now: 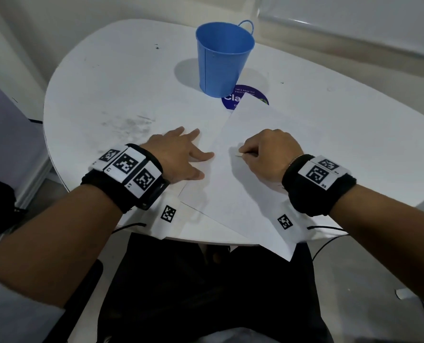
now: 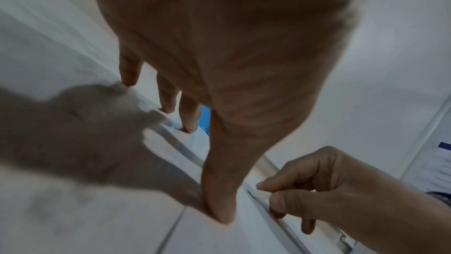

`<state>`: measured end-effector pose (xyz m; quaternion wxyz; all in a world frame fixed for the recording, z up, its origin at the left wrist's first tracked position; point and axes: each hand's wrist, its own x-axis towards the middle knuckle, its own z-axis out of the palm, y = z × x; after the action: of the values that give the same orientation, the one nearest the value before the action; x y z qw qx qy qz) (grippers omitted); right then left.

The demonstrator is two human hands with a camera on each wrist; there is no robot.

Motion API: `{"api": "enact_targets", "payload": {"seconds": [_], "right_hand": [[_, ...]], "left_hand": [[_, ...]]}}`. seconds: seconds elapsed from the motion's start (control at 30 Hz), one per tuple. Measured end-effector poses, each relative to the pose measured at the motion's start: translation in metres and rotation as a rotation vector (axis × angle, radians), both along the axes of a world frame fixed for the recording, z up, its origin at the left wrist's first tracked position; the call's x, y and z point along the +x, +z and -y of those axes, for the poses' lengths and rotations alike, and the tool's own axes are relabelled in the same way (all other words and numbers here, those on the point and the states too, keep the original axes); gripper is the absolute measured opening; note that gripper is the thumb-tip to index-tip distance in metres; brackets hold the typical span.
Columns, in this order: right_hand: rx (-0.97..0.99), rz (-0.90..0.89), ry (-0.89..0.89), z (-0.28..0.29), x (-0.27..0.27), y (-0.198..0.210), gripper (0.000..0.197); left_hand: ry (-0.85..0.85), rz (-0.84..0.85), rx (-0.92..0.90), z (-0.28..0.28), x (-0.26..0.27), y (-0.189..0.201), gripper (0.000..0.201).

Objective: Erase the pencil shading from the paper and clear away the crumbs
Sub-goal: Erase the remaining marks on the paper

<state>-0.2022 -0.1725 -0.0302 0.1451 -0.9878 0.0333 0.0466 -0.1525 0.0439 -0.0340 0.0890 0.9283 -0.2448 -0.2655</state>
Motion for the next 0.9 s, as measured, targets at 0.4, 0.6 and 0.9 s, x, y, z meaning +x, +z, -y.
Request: {"api": "enact_targets", "payload": {"seconds": [0.4,0.6,0.9], "right_hand": [[0.038,-0.028,0.102,-0.012,0.005,0.006,0.017],[0.126,-0.163,0.327,-0.040,-0.012,0.010,0.019],[0.288,-0.147,0.357,-0.051,-0.014,0.001,0.016]], "left_hand": [[-0.067,-0.154,0.129,-0.004,0.005,0.010,0.082],[-0.168,-0.181,0.224,-0.006,0.014,0.008,0.102],[-0.205,-0.176,0.255,-0.006,0.019,0.007,0.111]]}}
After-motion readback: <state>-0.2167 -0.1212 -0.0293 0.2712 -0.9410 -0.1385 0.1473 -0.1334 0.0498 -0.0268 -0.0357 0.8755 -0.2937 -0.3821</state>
